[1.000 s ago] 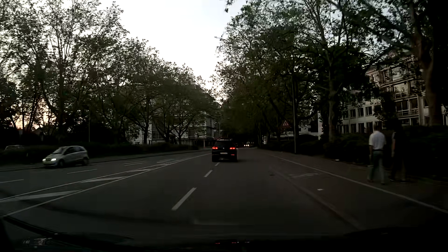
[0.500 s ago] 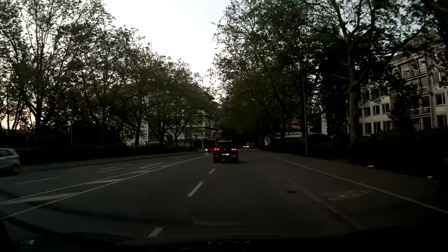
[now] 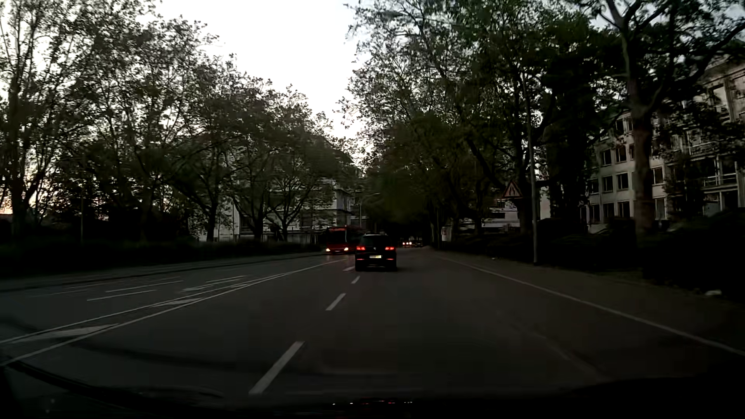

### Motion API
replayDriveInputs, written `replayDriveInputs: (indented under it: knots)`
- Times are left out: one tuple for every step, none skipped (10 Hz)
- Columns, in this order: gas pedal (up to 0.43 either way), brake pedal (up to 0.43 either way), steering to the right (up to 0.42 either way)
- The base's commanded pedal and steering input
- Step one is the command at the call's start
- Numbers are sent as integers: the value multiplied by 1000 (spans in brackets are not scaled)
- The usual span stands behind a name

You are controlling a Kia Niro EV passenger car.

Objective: Follow the waypoints while adhering to traffic rules and regulations

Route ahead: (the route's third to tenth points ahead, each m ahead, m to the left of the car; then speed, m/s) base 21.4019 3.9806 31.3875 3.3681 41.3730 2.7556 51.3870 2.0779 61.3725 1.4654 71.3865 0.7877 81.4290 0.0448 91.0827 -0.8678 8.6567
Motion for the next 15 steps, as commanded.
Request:
replayDriveInputs:
  knots:
    - [98, 0, 2]
    - [98, 0, 1]
    - [98, 0, 1]
    - [98, 0, 0]
    - [98, 0, 0]
    - [98, 0, 0]
    - [98, 0, 0]
    - [98, 0, 0]
    - [98, 0, 0]
    - [98, 0, 0]
    - [98, 0, 0]
    - [98, 0, 0]
    - [98, 0, 0]
    - [98, 0, 0]
    - [98, 0, 0]
